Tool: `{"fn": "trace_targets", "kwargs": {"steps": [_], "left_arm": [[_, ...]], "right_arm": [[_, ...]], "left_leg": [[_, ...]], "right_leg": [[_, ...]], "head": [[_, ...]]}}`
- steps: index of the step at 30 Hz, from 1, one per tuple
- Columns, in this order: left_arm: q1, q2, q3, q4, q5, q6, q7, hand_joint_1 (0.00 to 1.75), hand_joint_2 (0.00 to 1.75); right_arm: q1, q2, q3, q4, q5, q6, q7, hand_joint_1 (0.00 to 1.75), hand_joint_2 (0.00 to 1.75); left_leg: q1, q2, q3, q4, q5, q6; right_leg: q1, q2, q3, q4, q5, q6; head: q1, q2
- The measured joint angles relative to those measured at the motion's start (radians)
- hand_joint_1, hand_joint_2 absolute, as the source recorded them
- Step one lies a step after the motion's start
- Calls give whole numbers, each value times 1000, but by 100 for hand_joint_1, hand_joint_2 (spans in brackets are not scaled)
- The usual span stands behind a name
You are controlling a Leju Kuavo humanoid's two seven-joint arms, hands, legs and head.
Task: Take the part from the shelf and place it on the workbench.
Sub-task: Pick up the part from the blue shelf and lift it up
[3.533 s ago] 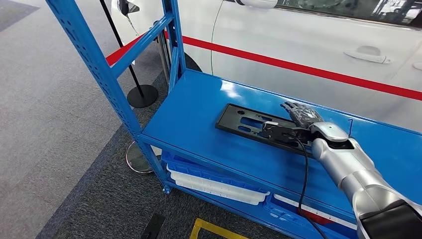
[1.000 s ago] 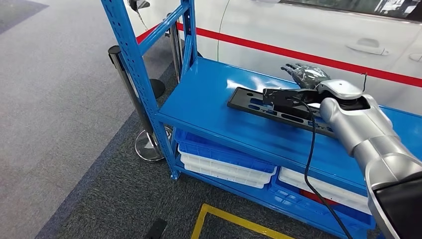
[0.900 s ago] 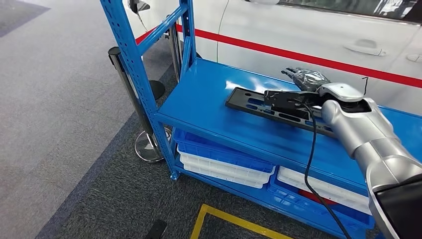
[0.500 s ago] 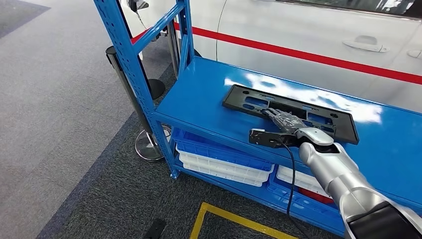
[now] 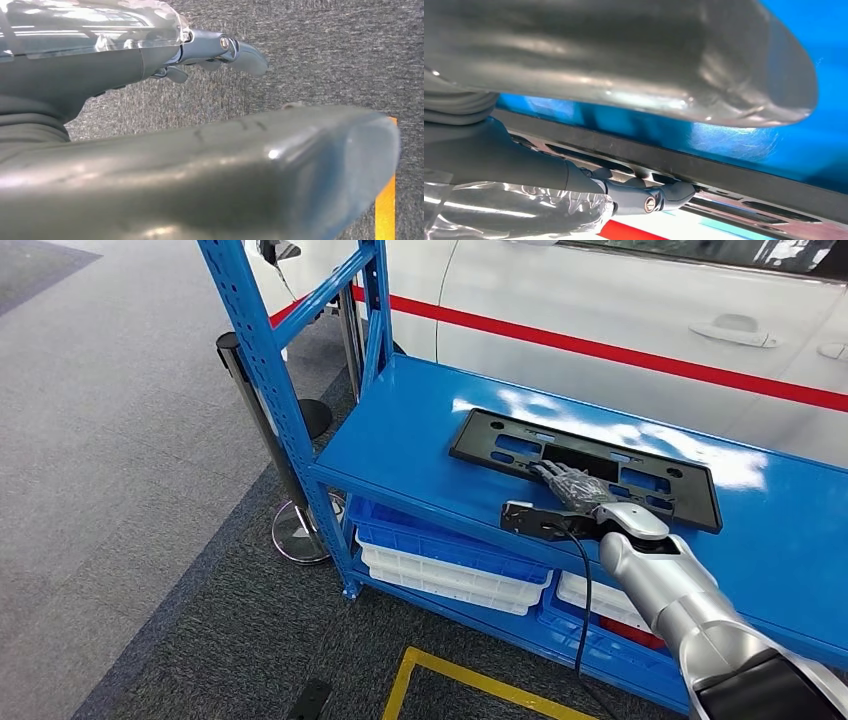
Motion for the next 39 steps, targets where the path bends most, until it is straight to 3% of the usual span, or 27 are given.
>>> {"fn": "trace_targets", "kwargs": {"steps": [13, 18, 24, 30, 39], "left_arm": [[1, 0, 6, 0, 0, 0, 0, 0, 0], [1, 0, 8, 0, 0, -2, 1, 0, 0], [-3, 0, 10, 0, 5, -8, 2, 0, 0], [0, 0, 35, 0, 37, 3, -20, 0, 0], [3, 0, 57, 0, 46, 3, -11, 0, 0]], "right_arm": [[7, 6, 0, 6, -2, -3, -3, 0, 0], [5, 13, -3, 7, -34, 46, -11, 0, 0], [0, 50, -35, 17, -113, 137, -19, 0, 0], [-5, 95, -39, 30, -113, 150, -6, 0, 0], [-14, 102, -43, 40, -125, 153, -4, 0, 0]], "left_leg": [[0, 0, 0, 0, 0, 0], [0, 0, 0, 0, 0, 0], [0, 0, 0, 0, 0, 1], [0, 0, -1, 0, 1, 1], [0, 0, -3, 0, 1, 1]], "right_leg": [[0, 0, 0, 0, 1, 1], [0, 1, 0, 0, 1, 1], [0, 1, 0, 0, 1, 1], [0, 0, 0, 0, 1, 1], [-1, 0, -3, 0, 1, 1]], "head": [[0, 0], [0, 0], [0, 0], [0, 0], [0, 0]]}}
